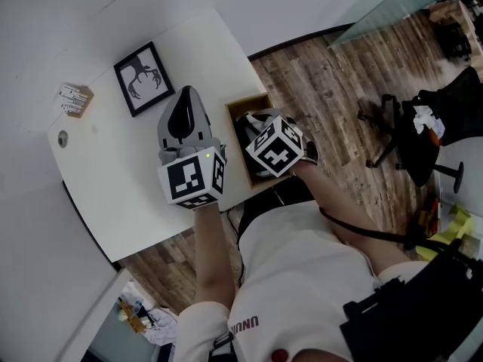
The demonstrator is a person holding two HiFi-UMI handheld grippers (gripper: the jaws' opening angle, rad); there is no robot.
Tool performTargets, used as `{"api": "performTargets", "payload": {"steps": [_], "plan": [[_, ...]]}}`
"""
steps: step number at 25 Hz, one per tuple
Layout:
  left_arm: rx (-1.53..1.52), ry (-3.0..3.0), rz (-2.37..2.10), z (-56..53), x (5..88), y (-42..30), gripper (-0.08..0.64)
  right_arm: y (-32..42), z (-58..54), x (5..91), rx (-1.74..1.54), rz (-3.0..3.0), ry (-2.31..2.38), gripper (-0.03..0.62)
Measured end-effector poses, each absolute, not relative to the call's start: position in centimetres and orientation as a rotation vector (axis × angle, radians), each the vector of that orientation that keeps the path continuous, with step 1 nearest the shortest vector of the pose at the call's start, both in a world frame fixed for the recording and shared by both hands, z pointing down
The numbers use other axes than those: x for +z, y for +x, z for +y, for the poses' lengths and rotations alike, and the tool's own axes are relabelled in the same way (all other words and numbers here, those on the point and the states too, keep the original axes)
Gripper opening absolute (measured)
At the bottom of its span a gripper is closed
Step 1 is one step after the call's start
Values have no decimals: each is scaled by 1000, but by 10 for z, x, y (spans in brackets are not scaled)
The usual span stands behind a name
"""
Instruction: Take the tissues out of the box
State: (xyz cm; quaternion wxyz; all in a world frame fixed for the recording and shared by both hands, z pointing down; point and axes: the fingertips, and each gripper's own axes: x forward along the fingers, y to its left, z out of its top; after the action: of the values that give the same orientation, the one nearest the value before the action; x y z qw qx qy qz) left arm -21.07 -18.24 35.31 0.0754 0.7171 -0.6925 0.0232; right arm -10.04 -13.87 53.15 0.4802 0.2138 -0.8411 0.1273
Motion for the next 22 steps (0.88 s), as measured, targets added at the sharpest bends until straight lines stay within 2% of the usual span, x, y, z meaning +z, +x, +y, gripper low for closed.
{"api": "performTargets", "payload": {"steps": [22], "plan": [[75, 2150, -2097, -171, 349, -205, 12, -97, -139, 508, 293, -2116, 594, 97]]}}
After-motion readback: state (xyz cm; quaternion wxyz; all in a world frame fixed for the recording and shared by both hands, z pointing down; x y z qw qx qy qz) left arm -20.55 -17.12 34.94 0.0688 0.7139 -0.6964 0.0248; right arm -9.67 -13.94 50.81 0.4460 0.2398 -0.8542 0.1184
